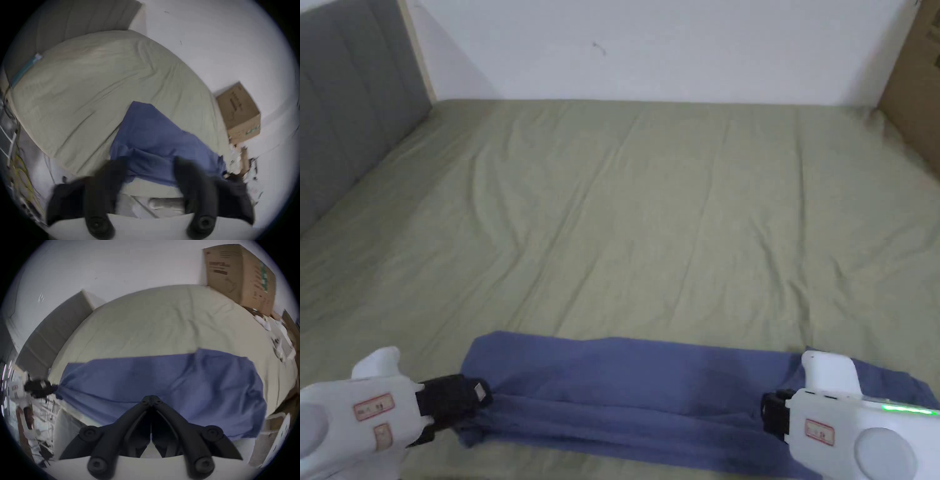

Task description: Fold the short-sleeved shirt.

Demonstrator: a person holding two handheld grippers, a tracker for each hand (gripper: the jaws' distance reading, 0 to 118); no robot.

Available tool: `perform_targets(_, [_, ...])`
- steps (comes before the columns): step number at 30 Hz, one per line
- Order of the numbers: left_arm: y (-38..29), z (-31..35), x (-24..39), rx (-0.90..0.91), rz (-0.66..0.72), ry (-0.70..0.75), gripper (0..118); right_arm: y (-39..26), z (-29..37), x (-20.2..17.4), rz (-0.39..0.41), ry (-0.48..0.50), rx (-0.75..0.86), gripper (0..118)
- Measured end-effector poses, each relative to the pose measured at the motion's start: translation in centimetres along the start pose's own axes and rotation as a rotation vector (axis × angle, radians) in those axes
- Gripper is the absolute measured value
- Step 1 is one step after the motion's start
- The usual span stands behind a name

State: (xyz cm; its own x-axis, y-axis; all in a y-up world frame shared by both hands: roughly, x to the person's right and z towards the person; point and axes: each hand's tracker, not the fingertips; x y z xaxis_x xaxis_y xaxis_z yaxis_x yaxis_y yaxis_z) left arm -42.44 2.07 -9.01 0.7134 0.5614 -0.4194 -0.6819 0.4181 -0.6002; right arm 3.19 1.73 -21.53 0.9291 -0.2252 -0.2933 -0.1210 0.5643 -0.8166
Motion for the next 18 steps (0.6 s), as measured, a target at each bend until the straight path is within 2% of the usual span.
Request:
perform_targets(1, [0.3,-0.1,-0.5,0.001,0.032,-0.029,99,-0.1,-0.5,-0.6,0.027,-0.007,0.002,0])
perform_targets(2, [0.5,-0.2,-0.8,0.006,0.037,-0.05,111,-0.1,-0.8,-1.1,0.043,-0.008,0.002,0])
perform_targets(3, [0.6,-0.4,-1.1,0.02,0.042,-0.042,115,-0.1,-0.9,-1.5,0.053,-0.002,-0.005,0])
perform_targets(5, [0.8,-1.5,-1.7,0.018,0.053,-0.03,115,-0.1,-1.2,-2.2,0.046,0.02,-0.002,0])
perform_targets(7, [0.8,-3.5,-2.9,-0.068,0.122,-0.042,114,0.1,-1.5,-2.3,0.01,0.075,-0.02,0])
perform_targets(10, [-0.3,-6.3,-4.1,-0.171,0.256,-0.157,106,0.1,-1.9,-2.4,-0.006,0.082,-0.034,0])
perform_targets(11, [-0.3,-6.7,-4.1,-0.133,0.227,-0.147,98,0.0,-2.0,-2.4,-0.007,0.077,-0.036,0])
perform_targets(12, [-0.3,-6.6,-4.1,-0.118,0.212,-0.137,75,0.0,-1.9,-2.4,-0.007,0.073,-0.036,0])
perform_targets(13, [-0.1,-6.3,-4.3,-0.111,0.225,-0.128,10,-0.1,-1.9,-2.4,-0.011,0.072,-0.037,0])
perform_targets(15, [0.1,-5.9,-5.0,-0.111,0.283,-0.05,10,-0.1,-2.0,-1.9,-0.026,0.082,-0.039,0])
perform_targets(16, [-0.1,-6.3,-5.7,-0.123,0.372,-0.155,10,-0.1,-2.0,-1.8,-0.032,0.086,-0.043,0])
perform_targets(18, [-0.1,-5.9,-5.1,-0.135,0.382,-0.136,10,-0.2,-1.9,-1.7,-0.034,0.082,-0.047,0])
